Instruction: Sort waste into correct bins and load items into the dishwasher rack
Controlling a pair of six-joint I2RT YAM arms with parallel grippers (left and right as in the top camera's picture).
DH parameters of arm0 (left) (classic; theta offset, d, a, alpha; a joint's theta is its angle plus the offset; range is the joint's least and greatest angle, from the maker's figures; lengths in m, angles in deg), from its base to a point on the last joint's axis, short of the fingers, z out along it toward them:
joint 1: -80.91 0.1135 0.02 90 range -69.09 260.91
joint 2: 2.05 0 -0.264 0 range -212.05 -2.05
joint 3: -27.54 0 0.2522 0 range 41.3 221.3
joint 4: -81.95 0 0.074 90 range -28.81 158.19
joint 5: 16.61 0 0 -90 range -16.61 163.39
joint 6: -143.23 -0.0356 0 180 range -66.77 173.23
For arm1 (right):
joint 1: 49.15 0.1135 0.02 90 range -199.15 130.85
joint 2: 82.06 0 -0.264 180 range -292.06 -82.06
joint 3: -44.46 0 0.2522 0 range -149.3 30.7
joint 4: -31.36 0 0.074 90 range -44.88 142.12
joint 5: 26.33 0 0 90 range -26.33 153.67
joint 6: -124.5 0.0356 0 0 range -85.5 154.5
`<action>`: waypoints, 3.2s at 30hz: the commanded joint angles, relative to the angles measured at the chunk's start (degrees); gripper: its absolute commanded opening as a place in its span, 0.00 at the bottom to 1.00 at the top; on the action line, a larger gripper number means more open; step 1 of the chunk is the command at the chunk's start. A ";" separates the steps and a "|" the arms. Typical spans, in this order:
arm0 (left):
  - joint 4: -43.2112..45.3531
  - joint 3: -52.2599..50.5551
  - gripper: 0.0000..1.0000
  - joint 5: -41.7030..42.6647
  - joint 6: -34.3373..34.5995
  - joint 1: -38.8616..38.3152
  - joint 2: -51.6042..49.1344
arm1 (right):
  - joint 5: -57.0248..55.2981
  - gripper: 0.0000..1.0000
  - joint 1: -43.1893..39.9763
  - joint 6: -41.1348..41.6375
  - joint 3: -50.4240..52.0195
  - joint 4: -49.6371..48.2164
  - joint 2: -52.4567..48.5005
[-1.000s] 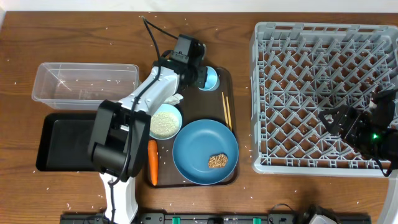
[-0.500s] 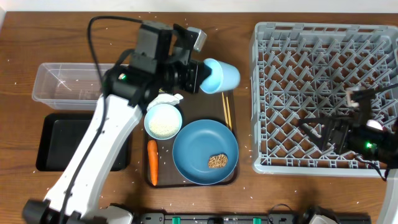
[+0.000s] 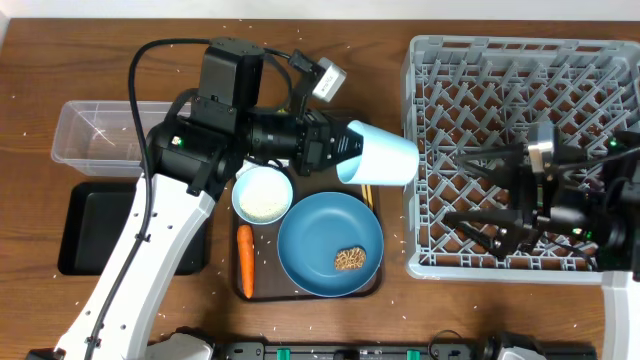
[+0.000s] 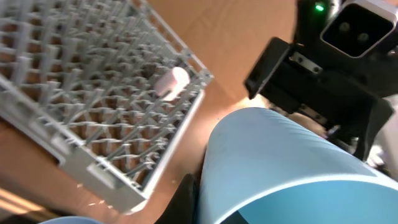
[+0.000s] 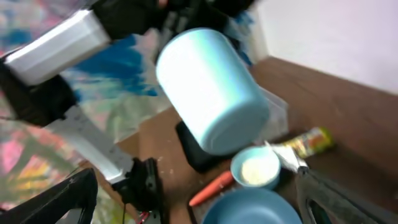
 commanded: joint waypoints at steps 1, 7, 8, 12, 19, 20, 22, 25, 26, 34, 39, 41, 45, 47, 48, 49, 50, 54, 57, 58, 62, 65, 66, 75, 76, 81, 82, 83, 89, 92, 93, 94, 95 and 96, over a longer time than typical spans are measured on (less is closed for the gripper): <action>0.48 0.66 0.06 8.04 1.44 0.02 0.87 | 4.90 0.93 3.41 -1.40 0.02 -2.38 -0.02; 0.61 0.66 0.06 13.31 3.61 -0.59 0.87 | 4.85 0.91 7.50 -1.38 0.02 -7.80 -0.02; 0.61 0.66 0.06 13.31 3.58 -0.98 0.87 | 4.85 0.90 8.02 -1.36 0.02 -8.37 -0.02; 0.81 0.66 0.06 13.27 3.56 -3.37 0.85 | 3.19 0.81 9.51 2.16 0.02 -11.37 -0.72; 3.93 0.66 0.06 9.09 3.58 -6.34 0.85 | -1.18 0.78 11.67 15.52 0.02 -22.47 -2.47; 4.09 0.66 0.06 8.50 3.58 -6.34 0.85 | -1.22 0.77 12.17 17.05 0.02 -23.96 -2.54; 4.46 0.66 0.06 7.63 3.54 -6.34 0.85 | -1.70 0.74 13.46 19.50 0.02 -26.71 -2.54; 6.32 0.66 0.06 7.65 3.56 -6.34 0.85 | -3.65 0.63 15.15 21.24 0.02 -28.46 -2.54; 6.91 0.66 0.06 7.65 3.58 -6.34 0.85 | -4.90 0.60 15.67 21.94 0.02 -28.57 -2.54; 11.50 0.66 0.09 7.67 4.09 -6.32 0.85 | -8.37 0.48 16.83 24.52 0.02 -28.35 -2.54; 13.42 0.66 0.59 7.21 4.22 -5.70 0.87 | -16.76 0.45 16.59 28.26 0.02 -27.82 -2.54; 13.33 0.66 0.63 5.42 4.22 -4.90 0.85 | -20.41 0.45 16.13 28.24 0.02 -26.86 -2.40; 12.98 0.66 0.69 3.52 4.20 -2.25 0.87 | -27.58 0.44 14.97 28.59 0.00 -24.00 -1.68; 12.35 0.63 0.70 3.54 4.20 -0.52 0.85 | -32.92 0.43 13.57 29.31 0.00 -21.35 -0.87; 11.96 0.63 0.70 3.52 4.20 0.22 0.85 | -34.58 0.43 12.76 29.33 0.00 -20.26 -0.44; 11.45 0.63 0.71 3.52 4.20 1.11 0.85 | -36.57 0.43 11.45 29.88 0.00 -18.91 0.15; 11.10 0.63 0.71 3.52 4.20 1.77 0.85 | -37.73 0.43 10.47 30.51 0.00 -18.12 0.59; 9.14 0.63 0.71 3.23 4.17 4.98 0.85 | -43.30 0.43 3.45 34.51 0.00 -13.51 3.39; 7.48 0.63 0.70 2.01 4.15 6.29 0.85 | -45.53 0.43 -2.43 37.38 0.00 -10.29 4.83; 6.73 0.63 0.71 1.16 4.13 6.51 0.85 | -46.99 0.43 -4.68 38.86 -0.02 -9.01 5.14; 4.37 0.63 0.70 0.09 2.32 6.58 0.85 | -52.09 0.43 -14.03 44.13 -0.04 -3.30 5.35; 3.48 0.63 0.70 -0.35 2.23 6.60 0.85 | -53.51 0.41 -22.05 48.06 -0.04 0.74 4.33; 2.99 0.63 0.70 -1.16 2.21 6.60 0.85 | -53.46 0.41 -24.98 49.09 -0.04 1.60 3.76; -2.12 0.63 0.70 -4.42 -1.05 6.58 0.85 | -46.60 0.45 -46.23 54.82 -0.04 0.37 -6.08; -2.47 0.63 0.70 -4.39 -1.51 6.58 0.85 | -45.31 0.45 -47.87 55.80 -0.04 -0.57 -7.74; -2.89 0.63 0.69 -4.39 -1.68 6.58 0.85 | -40.61 0.43 -52.46 62.03 -0.04 -6.25 -15.65; -2.89 0.63 0.70 -4.39 -1.68 6.58 0.85 | -39.54 0.43 -53.07 63.39 -0.04 -8.00 -17.25; -2.91 0.63 0.70 -4.39 -1.68 6.58 0.85 | -38.80 0.43 -53.66 64.94 -0.04 -9.51 -18.80; -4.52 0.63 0.70 -4.61 -2.58 6.54 0.85 | -38.60 0.43 -55.34 70.25 -0.04 -13.14 -25.81; -5.42 0.63 0.70 -6.16 -2.84 6.43 0.85 | -38.66 0.44 -55.52 72.39 -0.04 -15.06 -28.41; -5.62 0.63 0.70 -6.36 -2.97 6.43 0.85 | -38.88 0.45 -55.56 72.98 -0.04 -15.72 -28.94; -5.77 0.63 0.70 -6.36 -2.99 6.43 0.85 | -39.23 0.45 -55.54 73.64 -0.04 -16.33 -29.38; -5.81 0.63 0.70 -6.36 -2.97 6.43 0.85 | -39.56 0.45 -55.54 74.10 -0.04 -16.74 -29.68; -5.88 0.63 0.70 -6.36 -2.97 6.43 0.85 | -40.26 0.46 -55.56 74.25 -0.04 -17.11 -29.90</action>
